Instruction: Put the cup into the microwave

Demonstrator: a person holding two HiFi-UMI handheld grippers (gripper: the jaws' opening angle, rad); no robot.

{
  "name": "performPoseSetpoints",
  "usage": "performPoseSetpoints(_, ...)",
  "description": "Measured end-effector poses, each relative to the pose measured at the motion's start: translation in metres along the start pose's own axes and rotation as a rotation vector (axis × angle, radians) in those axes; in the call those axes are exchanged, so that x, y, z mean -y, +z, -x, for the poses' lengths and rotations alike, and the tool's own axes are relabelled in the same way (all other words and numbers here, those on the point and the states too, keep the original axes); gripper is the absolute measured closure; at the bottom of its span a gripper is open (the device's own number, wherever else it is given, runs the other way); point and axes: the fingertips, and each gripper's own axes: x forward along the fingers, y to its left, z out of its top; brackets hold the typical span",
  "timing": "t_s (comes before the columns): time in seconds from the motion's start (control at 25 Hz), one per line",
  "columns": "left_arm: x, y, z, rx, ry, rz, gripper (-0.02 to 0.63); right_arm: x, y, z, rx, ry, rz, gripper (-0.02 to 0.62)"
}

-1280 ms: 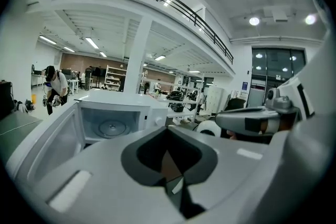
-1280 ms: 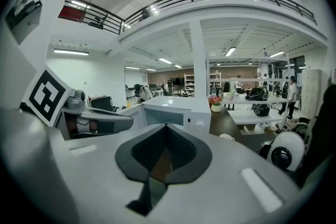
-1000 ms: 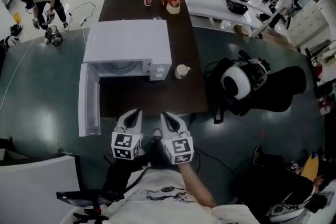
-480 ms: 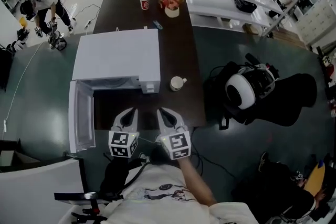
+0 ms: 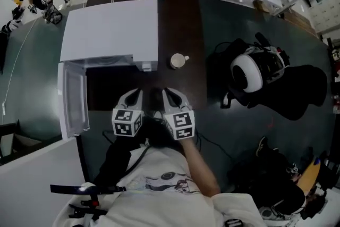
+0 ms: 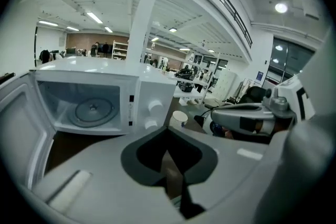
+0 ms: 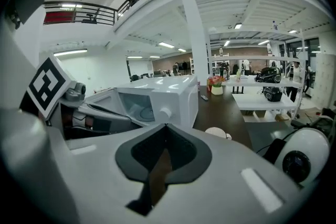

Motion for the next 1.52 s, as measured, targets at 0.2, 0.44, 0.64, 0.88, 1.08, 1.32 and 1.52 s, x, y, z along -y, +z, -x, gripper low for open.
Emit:
performPoseSetpoints(0.2, -0.005, -0.036, -0.028, -0.150, 0.003, 0.041, 0.607, 0.034, -0.034, -0.019, -0.099, -0.059, -0.038, 0.594)
performPoseSetpoints(0.44, -0.014, -0.064, -0.045, -0.277, 0.018, 0.086, 0.607, 0.069, -0.068, -0.047, -0.217, -0.101, -0.104, 0.542)
performPoseSetpoints(0.64, -0.015, -0.083, -0.055, -0.348, -0.002, 0.139, 0.607, 0.087, -0.084, -0.063, -0.274, -0.129, -0.121, 0.485)
performPoseSetpoints(0.88, -0.024, -0.095, -0.049, -0.388, 0.012, 0.159, 0.607, 0.130, -0.096, -0.085, -0.317, -0.189, -0.163, 0.346)
performPoseSetpoints(1.08, -0.030, -0.101, -0.045, -0.408, 0.014, 0.157, 0.607, 0.148, -0.097, -0.116, -0.330, -0.167, -0.194, 0.225)
performPoseSetpoints(1.32, -0.042, -0.110, -0.036, -0.428, 0.036, 0.167, 0.607, 0.155, -0.095, -0.144, -0.331, -0.175, -0.181, 0.185)
performPoseSetpoints(1.52, -0.051, -0.114, -0.028, -0.435, 0.050, 0.174, 0.607, 0.165, -0.096, -0.157, -0.336, -0.199, -0.156, 0.175)
